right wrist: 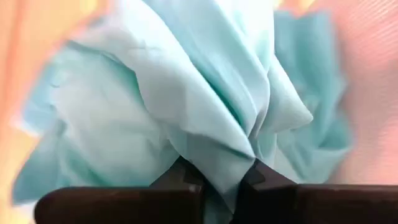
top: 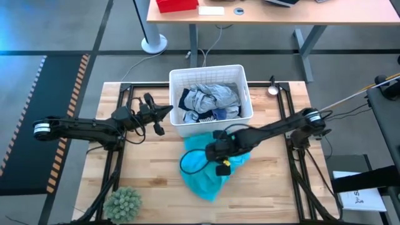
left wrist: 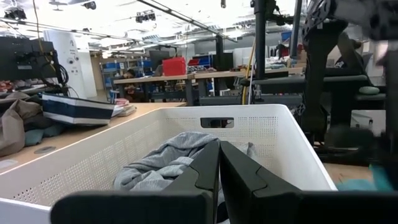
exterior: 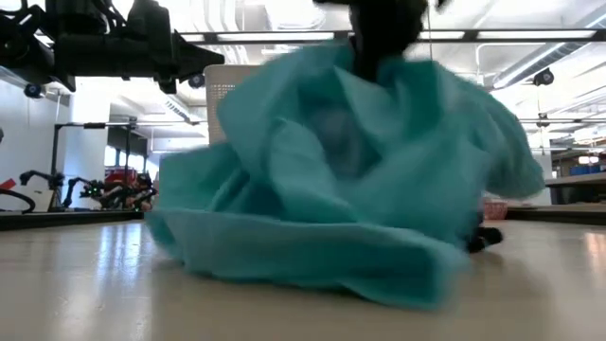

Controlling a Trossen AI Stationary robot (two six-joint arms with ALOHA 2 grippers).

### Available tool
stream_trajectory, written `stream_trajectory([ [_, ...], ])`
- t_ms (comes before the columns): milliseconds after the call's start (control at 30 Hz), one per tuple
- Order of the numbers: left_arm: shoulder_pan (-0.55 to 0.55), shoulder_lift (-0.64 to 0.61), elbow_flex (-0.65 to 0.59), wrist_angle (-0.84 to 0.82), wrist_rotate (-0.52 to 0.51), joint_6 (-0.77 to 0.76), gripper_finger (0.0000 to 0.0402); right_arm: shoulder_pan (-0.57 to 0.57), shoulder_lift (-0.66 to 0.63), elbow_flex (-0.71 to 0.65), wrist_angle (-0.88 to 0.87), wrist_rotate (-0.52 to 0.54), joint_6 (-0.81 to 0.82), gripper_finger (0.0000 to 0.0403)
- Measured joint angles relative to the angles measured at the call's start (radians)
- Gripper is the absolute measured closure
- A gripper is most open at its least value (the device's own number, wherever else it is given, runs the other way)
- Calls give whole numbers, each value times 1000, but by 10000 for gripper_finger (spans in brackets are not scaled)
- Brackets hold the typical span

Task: Sort clothes
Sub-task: Put the green polo shirt into the white bin

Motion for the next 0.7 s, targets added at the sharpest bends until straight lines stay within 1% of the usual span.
stream_trajectory([
  [100,0,0,0,0,0,0,402,0,-57,65,-28,26,-2,393],
  [233,0,0,0,0,0,0,402,0,-114,148,-85,107,-7,393],
  [367,0,0,0,1,0,1,402,0,-141,261,-140,210,-15,393],
  [500,0,0,0,2,0,1,402,0,-146,406,-184,305,-63,393],
  [633,0,0,0,2,0,1,402,0,-141,535,-173,348,-104,393],
  [700,0,0,0,0,0,1,402,-4,-145,588,-169,353,-110,394],
])
